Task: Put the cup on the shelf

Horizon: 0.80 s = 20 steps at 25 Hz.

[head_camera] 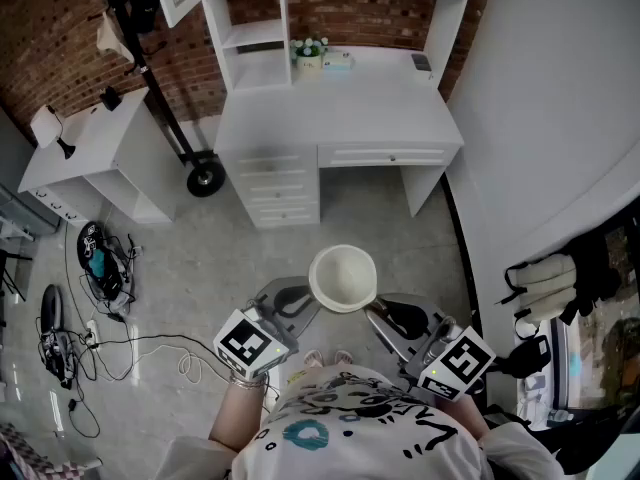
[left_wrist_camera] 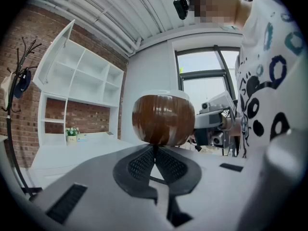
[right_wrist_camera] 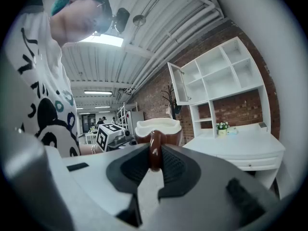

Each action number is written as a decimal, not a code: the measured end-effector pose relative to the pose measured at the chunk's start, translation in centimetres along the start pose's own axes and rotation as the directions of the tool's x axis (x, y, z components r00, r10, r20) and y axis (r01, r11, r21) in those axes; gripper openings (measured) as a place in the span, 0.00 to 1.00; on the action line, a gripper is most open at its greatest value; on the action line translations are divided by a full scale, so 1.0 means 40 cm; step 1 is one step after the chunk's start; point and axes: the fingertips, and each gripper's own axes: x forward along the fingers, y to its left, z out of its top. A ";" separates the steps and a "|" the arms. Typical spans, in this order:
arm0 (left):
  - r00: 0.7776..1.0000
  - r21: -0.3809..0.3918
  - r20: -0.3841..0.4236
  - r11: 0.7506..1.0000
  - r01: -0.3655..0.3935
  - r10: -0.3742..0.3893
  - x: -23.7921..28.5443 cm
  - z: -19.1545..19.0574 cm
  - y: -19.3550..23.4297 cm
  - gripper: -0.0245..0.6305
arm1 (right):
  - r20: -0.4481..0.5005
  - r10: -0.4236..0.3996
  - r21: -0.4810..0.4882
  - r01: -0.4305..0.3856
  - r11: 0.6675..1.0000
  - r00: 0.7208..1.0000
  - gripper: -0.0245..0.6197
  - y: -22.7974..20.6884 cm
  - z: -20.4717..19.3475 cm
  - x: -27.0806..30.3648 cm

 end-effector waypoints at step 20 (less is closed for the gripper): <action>1.000 0.010 -0.001 1.000 -0.022 0.022 -0.035 -0.001 -0.009 0.06 | 0.024 0.043 0.024 -0.043 0.999 0.999 0.13 0.044 0.013 0.010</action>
